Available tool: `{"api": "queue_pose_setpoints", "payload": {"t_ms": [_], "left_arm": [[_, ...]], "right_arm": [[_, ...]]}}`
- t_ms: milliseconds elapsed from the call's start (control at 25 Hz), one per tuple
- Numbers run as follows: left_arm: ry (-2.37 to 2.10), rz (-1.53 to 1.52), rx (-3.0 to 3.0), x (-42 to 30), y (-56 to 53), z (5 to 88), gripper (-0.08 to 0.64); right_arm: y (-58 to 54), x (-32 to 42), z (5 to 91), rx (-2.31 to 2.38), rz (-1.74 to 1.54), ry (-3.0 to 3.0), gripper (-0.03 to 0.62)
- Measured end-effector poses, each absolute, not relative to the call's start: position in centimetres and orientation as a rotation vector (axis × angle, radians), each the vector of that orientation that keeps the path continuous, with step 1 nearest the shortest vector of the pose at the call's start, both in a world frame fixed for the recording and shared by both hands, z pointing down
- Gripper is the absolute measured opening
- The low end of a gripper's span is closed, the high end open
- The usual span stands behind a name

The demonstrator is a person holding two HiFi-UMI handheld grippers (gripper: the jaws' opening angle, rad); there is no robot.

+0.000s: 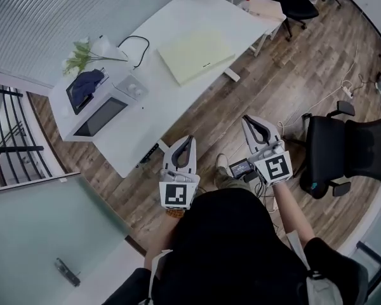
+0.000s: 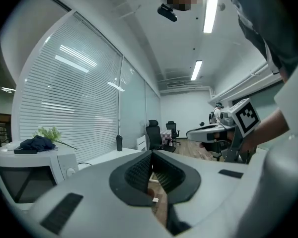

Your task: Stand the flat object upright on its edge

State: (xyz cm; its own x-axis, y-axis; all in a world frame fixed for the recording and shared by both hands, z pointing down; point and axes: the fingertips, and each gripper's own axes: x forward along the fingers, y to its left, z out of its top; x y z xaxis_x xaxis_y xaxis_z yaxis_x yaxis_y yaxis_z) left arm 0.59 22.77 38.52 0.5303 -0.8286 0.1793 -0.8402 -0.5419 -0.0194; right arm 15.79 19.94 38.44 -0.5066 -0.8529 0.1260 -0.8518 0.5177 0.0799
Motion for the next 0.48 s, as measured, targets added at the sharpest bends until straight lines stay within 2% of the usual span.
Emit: {"api": "queue_pose_setpoints", "payload": {"t_ms": [480], "left_arm": [[-1.602,0.278,2.514,-0.1,13.4,41.7,0.008]], "right_arm": [[8.7,16.9,39.8,1.39,0.035,-2.66,0.008]]}}
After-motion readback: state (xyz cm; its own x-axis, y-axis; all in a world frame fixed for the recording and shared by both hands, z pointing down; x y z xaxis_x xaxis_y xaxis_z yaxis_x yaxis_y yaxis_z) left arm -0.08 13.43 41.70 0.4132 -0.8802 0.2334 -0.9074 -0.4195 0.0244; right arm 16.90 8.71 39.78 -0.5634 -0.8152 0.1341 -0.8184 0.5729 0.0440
